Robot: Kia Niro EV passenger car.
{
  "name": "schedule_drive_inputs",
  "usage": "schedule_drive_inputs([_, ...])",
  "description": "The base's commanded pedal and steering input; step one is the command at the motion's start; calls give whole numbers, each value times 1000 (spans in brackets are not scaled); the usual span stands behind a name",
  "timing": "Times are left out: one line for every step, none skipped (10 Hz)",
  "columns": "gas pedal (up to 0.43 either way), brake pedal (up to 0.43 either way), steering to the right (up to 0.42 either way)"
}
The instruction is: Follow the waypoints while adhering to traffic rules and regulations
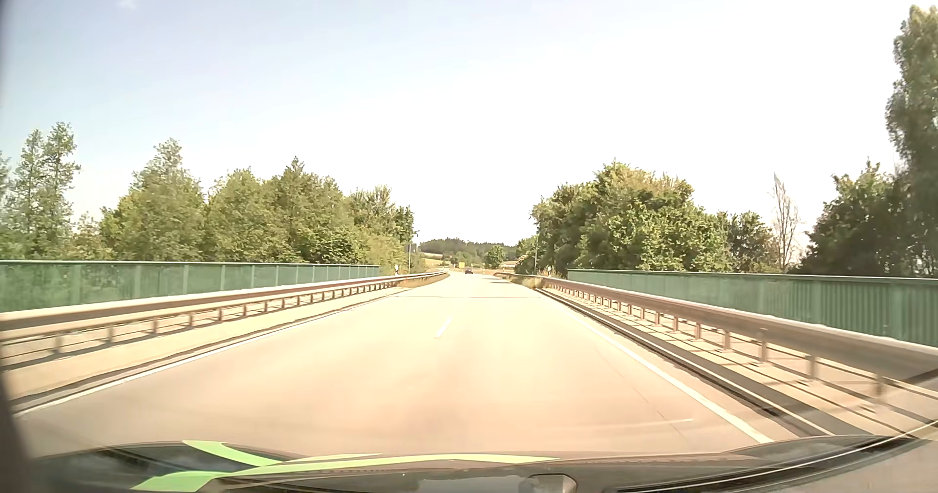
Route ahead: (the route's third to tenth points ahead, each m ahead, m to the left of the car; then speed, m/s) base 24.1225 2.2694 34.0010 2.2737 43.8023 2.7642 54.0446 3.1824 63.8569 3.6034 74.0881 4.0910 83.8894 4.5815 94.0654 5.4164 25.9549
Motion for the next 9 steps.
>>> schedule_drive_inputs([228,0,-4])
schedule_drive_inputs([228,0,-4])
schedule_drive_inputs([228,0,-4])
schedule_drive_inputs([228,0,-4])
schedule_drive_inputs([209,0,-4])
schedule_drive_inputs([189,0,-4])
schedule_drive_inputs([157,0,-4])
schedule_drive_inputs([157,0,-5])
schedule_drive_inputs([157,0,-6])
